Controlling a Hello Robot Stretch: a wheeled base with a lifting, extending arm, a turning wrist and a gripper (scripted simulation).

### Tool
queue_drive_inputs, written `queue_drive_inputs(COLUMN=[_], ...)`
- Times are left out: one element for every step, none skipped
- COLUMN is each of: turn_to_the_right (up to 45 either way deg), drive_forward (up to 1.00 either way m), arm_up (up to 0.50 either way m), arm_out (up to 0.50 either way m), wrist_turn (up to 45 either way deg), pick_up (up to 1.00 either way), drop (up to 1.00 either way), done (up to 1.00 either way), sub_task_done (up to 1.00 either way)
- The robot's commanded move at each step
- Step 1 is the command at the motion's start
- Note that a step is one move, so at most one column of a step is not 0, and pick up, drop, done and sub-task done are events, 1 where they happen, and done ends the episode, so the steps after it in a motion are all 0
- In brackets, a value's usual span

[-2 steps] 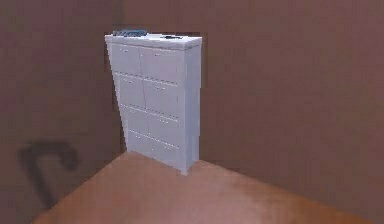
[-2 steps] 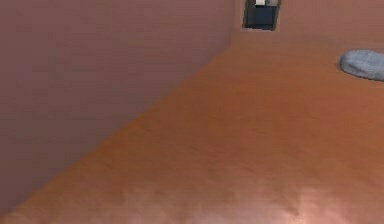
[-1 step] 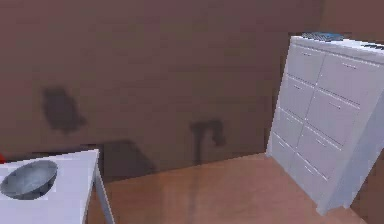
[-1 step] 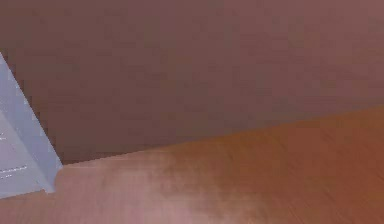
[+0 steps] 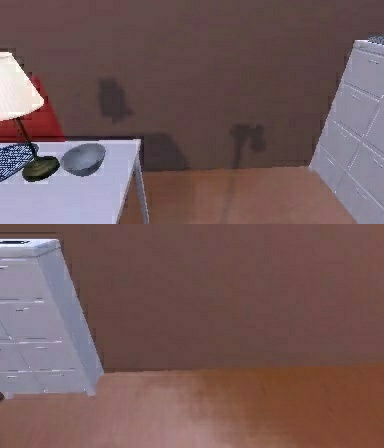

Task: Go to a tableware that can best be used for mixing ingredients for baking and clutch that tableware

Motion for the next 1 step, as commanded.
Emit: queue_drive_inputs(turn_to_the_right=[0.0], drive_forward=[0.30], arm_up=[0.00], arm_out=[0.00], wrist_turn=[0.0], pick_up=[0.00], drop=[0.00], done=[0.00], sub_task_done=[0.00])
